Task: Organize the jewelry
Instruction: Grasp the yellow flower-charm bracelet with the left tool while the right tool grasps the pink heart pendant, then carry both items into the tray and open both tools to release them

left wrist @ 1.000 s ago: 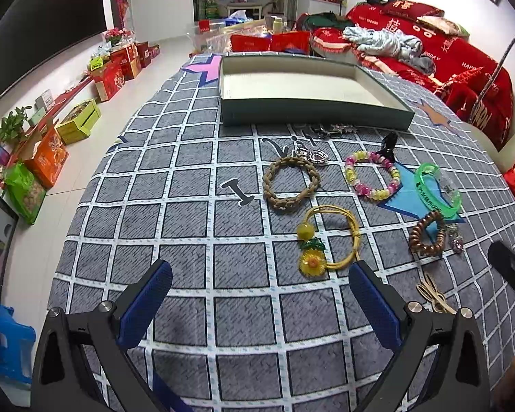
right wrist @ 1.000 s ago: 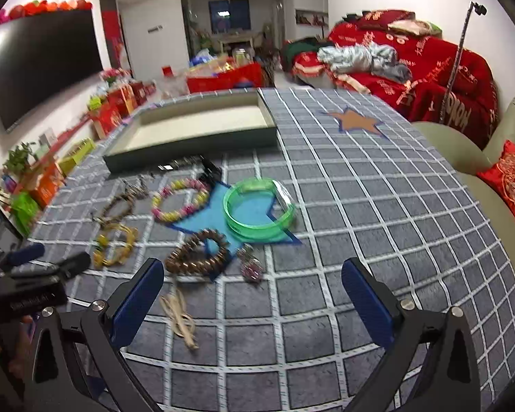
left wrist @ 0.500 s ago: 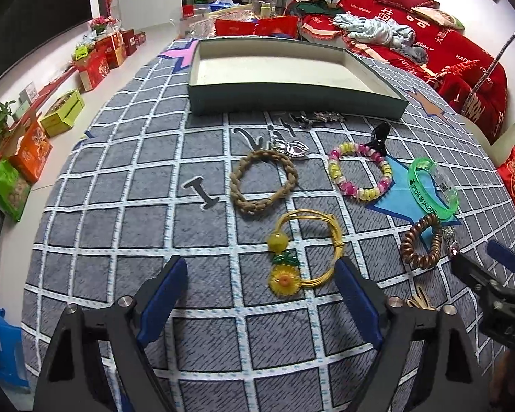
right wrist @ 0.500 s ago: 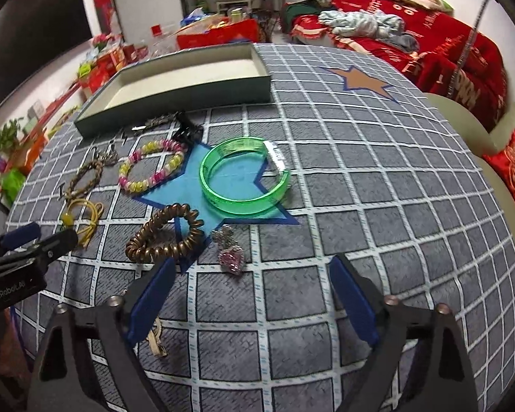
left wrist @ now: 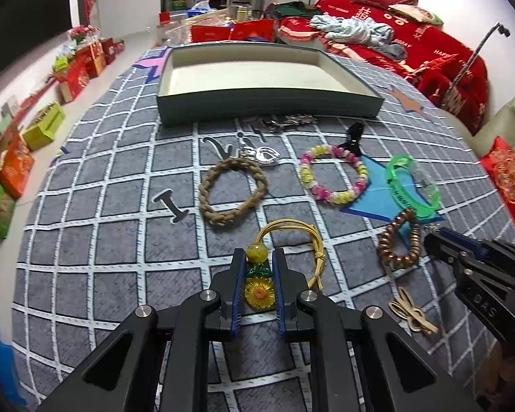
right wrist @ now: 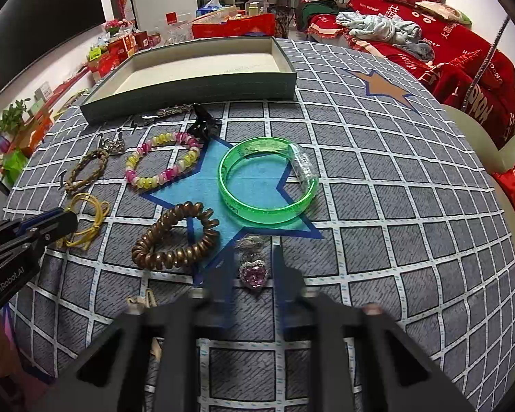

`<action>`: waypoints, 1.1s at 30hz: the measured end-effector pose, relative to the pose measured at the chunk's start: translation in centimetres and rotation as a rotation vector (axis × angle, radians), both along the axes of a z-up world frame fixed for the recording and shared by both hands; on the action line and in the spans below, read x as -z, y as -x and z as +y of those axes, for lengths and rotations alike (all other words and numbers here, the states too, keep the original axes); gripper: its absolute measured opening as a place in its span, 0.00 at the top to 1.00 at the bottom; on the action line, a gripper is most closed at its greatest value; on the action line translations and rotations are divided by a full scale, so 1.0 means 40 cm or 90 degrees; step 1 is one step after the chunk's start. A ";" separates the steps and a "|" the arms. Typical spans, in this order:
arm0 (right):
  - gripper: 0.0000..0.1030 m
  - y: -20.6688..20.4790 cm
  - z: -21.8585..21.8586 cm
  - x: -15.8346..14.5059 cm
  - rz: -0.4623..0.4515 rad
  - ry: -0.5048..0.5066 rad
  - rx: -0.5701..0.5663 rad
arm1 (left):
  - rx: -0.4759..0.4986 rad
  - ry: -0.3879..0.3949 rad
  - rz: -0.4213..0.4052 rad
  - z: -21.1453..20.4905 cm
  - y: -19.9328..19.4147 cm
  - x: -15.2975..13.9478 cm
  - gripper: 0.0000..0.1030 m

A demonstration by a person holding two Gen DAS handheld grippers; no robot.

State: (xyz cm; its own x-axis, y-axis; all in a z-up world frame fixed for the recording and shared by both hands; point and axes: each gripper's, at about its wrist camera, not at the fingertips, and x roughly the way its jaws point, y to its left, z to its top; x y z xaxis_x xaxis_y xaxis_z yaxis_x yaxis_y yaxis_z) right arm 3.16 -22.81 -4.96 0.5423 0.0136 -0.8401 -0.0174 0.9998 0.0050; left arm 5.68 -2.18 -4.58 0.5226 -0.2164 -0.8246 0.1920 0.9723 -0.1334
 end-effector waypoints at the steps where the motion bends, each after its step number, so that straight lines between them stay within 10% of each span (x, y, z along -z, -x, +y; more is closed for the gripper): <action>1: 0.81 0.002 -0.002 -0.001 -0.002 -0.002 0.003 | 0.003 0.003 0.001 0.001 0.000 0.001 0.68; 18: 0.81 -0.035 -0.021 -0.129 -0.056 -0.093 0.008 | 0.043 0.062 -0.027 0.060 -0.023 -0.115 0.68; 33: 0.81 -0.290 0.012 -0.230 -0.077 -0.129 -0.027 | 0.050 0.067 -0.092 0.059 -0.262 -0.255 0.68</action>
State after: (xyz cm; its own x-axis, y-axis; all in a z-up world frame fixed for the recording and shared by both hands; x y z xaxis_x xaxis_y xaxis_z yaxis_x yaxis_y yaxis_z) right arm 14.75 -22.31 4.23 0.6345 0.2001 -0.7466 -0.0725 0.9771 0.2002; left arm 16.17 0.18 5.63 0.6124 -0.3421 -0.7127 0.2919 0.9357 -0.1982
